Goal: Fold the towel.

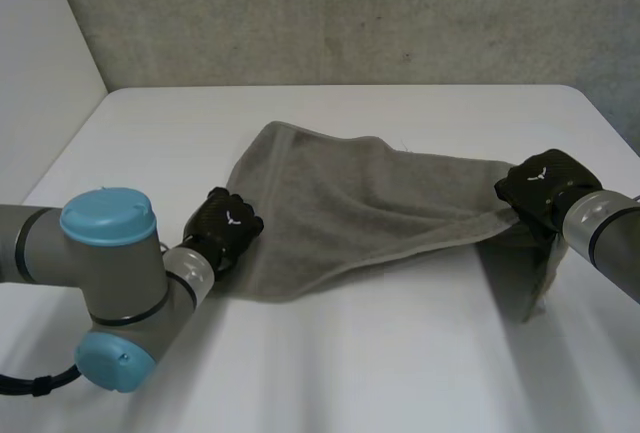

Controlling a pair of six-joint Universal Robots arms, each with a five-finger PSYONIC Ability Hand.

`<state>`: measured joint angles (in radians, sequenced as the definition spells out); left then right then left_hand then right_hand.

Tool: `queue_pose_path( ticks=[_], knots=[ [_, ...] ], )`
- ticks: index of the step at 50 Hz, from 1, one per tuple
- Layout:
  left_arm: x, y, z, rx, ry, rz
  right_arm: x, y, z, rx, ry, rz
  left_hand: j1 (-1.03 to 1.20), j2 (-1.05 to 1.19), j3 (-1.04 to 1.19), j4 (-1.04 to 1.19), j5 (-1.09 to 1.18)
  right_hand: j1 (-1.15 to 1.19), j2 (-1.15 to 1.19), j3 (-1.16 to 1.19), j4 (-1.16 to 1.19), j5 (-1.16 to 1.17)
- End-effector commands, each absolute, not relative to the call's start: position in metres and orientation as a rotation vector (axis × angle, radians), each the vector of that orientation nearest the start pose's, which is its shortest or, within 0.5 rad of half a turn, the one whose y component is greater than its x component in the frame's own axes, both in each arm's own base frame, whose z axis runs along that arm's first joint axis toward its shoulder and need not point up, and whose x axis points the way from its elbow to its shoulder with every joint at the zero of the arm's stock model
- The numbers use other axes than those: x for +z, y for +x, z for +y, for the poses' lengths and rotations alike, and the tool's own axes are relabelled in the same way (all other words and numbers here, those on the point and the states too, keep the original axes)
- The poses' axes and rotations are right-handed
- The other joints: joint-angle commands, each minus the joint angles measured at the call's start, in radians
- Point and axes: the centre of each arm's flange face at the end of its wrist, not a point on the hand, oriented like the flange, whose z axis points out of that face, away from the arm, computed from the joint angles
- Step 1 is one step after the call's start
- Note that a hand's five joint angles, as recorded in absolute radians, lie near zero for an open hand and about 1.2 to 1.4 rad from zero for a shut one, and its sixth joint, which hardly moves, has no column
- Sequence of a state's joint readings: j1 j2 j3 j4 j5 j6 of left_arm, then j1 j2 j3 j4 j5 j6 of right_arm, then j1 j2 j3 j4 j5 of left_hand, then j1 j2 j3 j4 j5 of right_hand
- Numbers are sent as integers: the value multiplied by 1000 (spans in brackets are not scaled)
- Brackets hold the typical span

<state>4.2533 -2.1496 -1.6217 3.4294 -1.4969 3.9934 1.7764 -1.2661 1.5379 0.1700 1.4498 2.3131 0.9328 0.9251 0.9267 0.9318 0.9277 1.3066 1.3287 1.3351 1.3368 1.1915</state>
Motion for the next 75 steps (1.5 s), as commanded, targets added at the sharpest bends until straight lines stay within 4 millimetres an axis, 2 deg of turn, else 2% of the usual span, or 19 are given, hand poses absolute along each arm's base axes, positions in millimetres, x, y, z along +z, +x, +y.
queue_pose_path(
  ticks=[1, 2, 4, 7, 9, 15, 22, 26, 28, 36, 58, 75],
  knots=[
    [124, -281, -254, -1723, 1512, 1967, 204, 204, -290, -1740, -1443, 2465, -182, -174, -176, -181, -351, 90, 68, 61, 60, 30],
    [124, -281, -254, -1723, 1512, 1967, 204, 204, -290, -1740, -1443, 2465, -182, -174, -176, -181, -351, 90, 68, 61, 60, 30],
    [135, -279, -249, -1758, 1480, 2005, 201, 204, -289, -1728, -1441, 2468, -381, -373, -375, -380, -550, 90, 68, 61, 60, 30],
    [145, -279, -246, -1792, 1452, 2030, 201, 205, -289, -1730, -1442, 2466, -481, -474, -475, -480, -651, 90, 68, 61, 60, 30],
    [157, -277, -240, -1846, 1409, 2116, 200, 205, -289, -1737, -1442, 2461, -758, -751, -752, -757, -928, 90, 68, 61, 60, 30],
    [162, -275, -230, -1864, 1419, 2245, 197, 205, -288, -1735, -1445, 2450, -757, -750, -751, -756, -927, 90, 68, 61, 60, 30],
    [148, -259, -235, -1786, 1398, 2330, 195, 208, -286, -1720, -1453, 2424, -731, -723, -725, -730, -901, 90, 68, 61, 60, 30],
    [141, -260, -238, -1780, 1399, 2330, 194, 208, -284, -1712, -1457, 2423, -710, -703, -704, -709, -880, 90, 68, 61, 60, 30],
    [132, -261, -245, -1769, 1389, 2336, 192, 209, -283, -1703, -1459, 2424, -693, -685, -687, -692, -862, 90, 68, 61, 60, 30],
    [120, -259, -254, -1750, 1373, 2337, 192, 207, -284, -1713, -1456, 2424, -652, -644, -646, -651, -821, 90, 68, 61, 60, 30],
    [114, -260, -273, -1799, 1342, 2285, 189, 208, -282, -1705, -1466, 2412, -552, -544, -546, -551, -721, 90, 68, 61, 60, 30],
    [111, -262, -278, -1803, 1341, 2282, 185, 209, -282, -1691, -1475, 2413, -514, -506, -508, -513, -683, 90, 68, 61, 60, 30]
  ],
)
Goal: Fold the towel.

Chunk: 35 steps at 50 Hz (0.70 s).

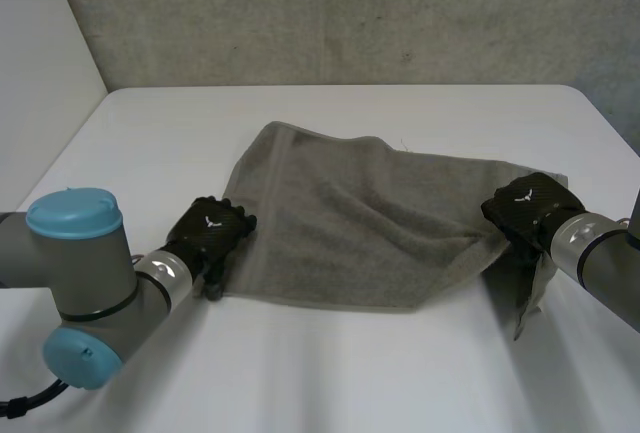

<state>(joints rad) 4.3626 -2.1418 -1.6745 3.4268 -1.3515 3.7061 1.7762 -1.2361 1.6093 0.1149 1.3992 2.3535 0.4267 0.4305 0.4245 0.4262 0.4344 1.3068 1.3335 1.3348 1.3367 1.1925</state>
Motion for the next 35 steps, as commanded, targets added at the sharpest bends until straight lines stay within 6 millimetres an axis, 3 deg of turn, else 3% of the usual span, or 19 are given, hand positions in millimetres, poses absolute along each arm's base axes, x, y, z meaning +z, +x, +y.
queue_pose_path(
  ticks=[1, 27, 35],
  knots=[
    [112, -263, -279, -1808, 1337, 2280, 185, 209, -282, -1691, -1474, 2415, -2, -6, 0, -1, -184, 89, 63, 61, 60, 29],
    [116, -263, -291, -1818, 1273, 2245, 184, 210, -281, -1689, -1481, 2410, 130, 127, 133, 131, -52, 89, 63, 61, 60, 29],
    [114, -263, -292, -1812, 1276, 2247, 184, 210, -281, -1689, -1481, 2410, 315, 311, 317, 316, 133, 89, 63, 61, 60, 29]
  ],
)
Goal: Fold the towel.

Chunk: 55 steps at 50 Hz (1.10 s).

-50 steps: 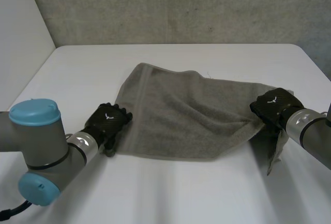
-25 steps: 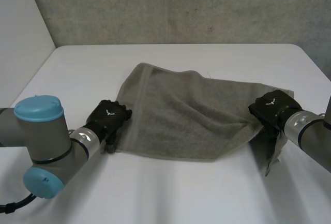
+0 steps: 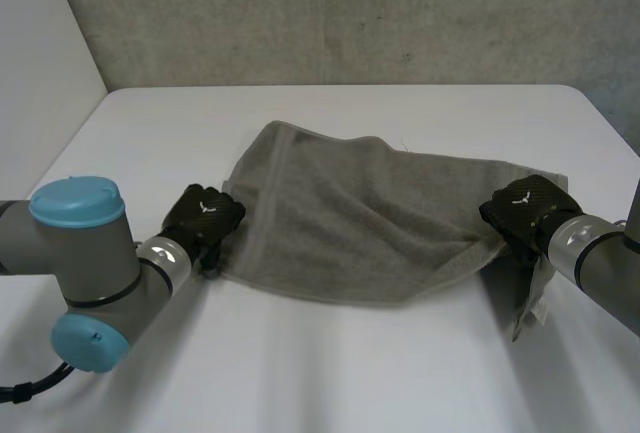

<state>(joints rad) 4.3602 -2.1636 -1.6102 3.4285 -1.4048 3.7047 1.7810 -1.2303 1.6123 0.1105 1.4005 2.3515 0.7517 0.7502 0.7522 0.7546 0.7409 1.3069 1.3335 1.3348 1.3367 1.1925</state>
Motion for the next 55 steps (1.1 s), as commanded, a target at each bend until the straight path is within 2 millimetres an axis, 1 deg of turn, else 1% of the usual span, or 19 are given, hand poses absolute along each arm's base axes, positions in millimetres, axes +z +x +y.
queue_pose_path(
  ticks=[1, 5, 19, 25, 26, 30, 32, 36, 43, 46, 47, 48, 49, 51, 55],
  knots=[
    [112, -264, -292, -1808, 1278, 2250, 184, 210, -281, -1689, -1481, 2410, 14, 15, 13, 11, -150, 89, 63, 61, 60, 29],
    [111, -264, -292, -1803, 1281, 2254, 184, 210, -281, -1689, -1481, 2410, 87, 88, 87, 84, -77, 89, 63, 61, 60, 29],
    [111, -265, -292, -1805, 1283, 2252, 181, 210, -282, -1680, -1483, 2415, 111, 112, 110, 108, -53, 89, 63, 61, 60, 29],
    [107, -265, -294, -1798, 1281, 2256, 181, 210, -282, -1680, -1483, 2415, 34, 36, 34, 31, -129, 89, 63, 61, 60, 29],
    [107, -266, -294, -1798, 1283, 2255, 181, 210, -282, -1680, -1483, 2415, -21, -19, -21, -24, -185, 89, 63, 61, 60, 29],
    [104, -266, -295, -1793, 1285, 2260, 181, 210, -282, -1680, -1483, 2415, -86, -85, -87, -89, -250, 89, 63, 61, 60, 29],
    [103, -268, -295, -1788, 1291, 2263, 181, 210, -282, -1680, -1483, 2415, -153, -152, -154, -156, -317, 89, 63, 61, 60, 29],
    [102, -269, -294, -1787, 1296, 2264, 182, 210, -282, -1682, -1483, 2414, -151, -149, -151, -154, -314, 89, 63, 61, 60, 29],
    [103, -270, -295, -1793, 1296, 2259, 181, 210, -282, -1680, -1485, 2414, -68, -67, -69, -71, -232, 89, 63, 61, 60, 29],
    [104, -270, -295, -1796, 1298, 2258, 180, 210, -282, -1673, -1487, 2415, 125, 126, 124, 122, -39, 89, 63, 61, 60, 29],
    [104, -270, -295, -1796, 1298, 2258, 180, 210, -282, -1673, -1487, 2415, 125, 127, 125, 122, -38, 89, 63, 61, 60, 29],
    [104, -270, -296, -1796, 1298, 2258, 179, 210, -282, -1671, -1488, 2416, 195, 197, 195, 192, 31, 89, 63, 61, 60, 29],
    [104, -270, -296, -1796, 1298, 2258, 179, 210, -282, -1671, -1488, 2416, 196, 197, 195, 193, 32, 89, 63, 61, 60, 29],
    [105, -270, -296, -1798, 1296, 2258, 178, 210, -282, -1664, -1488, 2418, 278, 279, 277, 275, 114, 89, 63, 61, 60, 29],
    [105, -270, -296, -1798, 1297, 2256, 178, 210, -282, -1664, -1488, 2418, 304, 306, 304, 301, 141, 89, 63, 61, 60, 29]
  ],
)
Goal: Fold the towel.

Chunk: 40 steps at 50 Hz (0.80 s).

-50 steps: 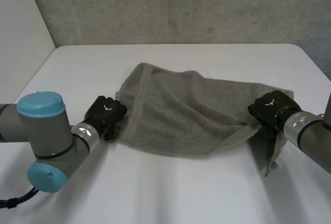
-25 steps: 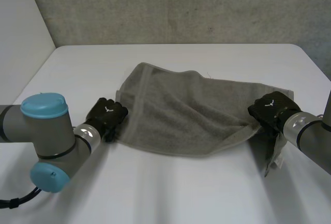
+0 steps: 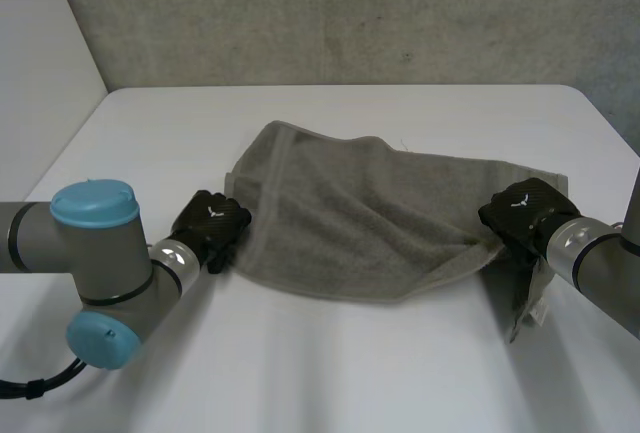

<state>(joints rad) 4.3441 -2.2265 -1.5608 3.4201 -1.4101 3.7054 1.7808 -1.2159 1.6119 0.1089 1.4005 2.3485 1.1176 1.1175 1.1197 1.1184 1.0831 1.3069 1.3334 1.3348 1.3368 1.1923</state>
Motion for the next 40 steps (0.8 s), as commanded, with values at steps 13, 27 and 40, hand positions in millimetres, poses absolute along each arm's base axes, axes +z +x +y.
queue_pose_path(
  ticks=[13, 27, 40],
  knots=[
    [106, -271, -297, -1807, 1297, 2252, 178, 211, -282, -1664, -1490, 2417, 12, 12, 10, 11, -128, 89, 63, 61, 60, 29],
    [114, -272, -297, -1827, 1277, 2231, 180, 210, -283, -1675, -1480, 2416, 279, 279, 277, 278, 139, 89, 63, 61, 60, 29],
    [234, -254, -292, -2143, 970, 1963, 249, 210, -276, -1983, -1294, 2273, 279, 279, 277, 278, 139, 89, 63, 61, 60, 29]
  ],
)
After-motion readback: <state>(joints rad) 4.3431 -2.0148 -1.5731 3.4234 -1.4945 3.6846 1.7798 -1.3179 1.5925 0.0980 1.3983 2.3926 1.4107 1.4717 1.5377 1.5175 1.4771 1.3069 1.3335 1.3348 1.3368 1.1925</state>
